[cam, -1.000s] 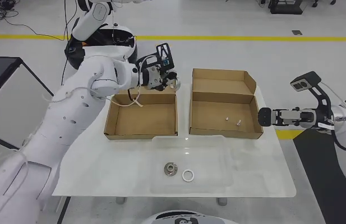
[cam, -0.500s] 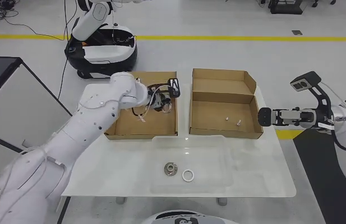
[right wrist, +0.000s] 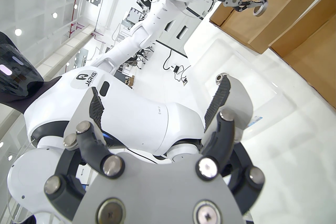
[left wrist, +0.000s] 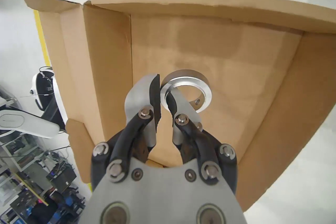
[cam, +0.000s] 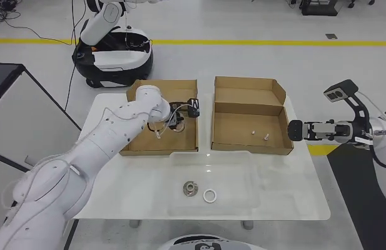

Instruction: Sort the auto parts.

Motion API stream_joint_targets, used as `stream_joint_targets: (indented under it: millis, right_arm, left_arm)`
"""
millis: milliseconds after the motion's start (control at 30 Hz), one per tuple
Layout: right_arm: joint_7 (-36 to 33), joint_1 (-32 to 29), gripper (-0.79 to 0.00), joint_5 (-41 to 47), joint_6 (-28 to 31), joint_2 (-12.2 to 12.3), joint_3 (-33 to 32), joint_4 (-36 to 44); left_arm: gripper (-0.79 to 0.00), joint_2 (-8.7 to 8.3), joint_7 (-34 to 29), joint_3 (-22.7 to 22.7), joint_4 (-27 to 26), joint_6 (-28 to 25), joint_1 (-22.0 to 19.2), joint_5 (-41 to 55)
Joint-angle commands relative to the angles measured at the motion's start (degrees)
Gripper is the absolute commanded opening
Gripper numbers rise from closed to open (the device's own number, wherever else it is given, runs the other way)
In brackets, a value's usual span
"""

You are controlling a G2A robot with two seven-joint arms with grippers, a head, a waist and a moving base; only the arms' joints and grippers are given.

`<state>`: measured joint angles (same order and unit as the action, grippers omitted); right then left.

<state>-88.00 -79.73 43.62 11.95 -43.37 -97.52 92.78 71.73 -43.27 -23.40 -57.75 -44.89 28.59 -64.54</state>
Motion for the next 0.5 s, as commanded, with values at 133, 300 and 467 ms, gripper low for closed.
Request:
stream_joint_targets:
  millis: [133, 300, 467]
  right_arm:
    - [0.0, 0.0, 0.000, 0.0, 0.0, 0.0, 0.0, 0.0]
    - [0.0, 0.0, 0.000, 0.0, 0.0, 0.0, 0.0, 0.0]
    - [0.0, 0.0, 0.000, 0.0, 0.0, 0.0, 0.0, 0.0]
  left_arm:
    - [-0.785, 2.57, 3.6, 2.6, 5.3, 0.7, -0.3, -3.8]
    - [-0.785, 4.40, 4.9, 3.9, 8.9, 0.0, -0.7, -5.5]
    - [-0.785, 5.99, 5.2, 4.8, 11.7, -0.7, -1.4, -7.1]
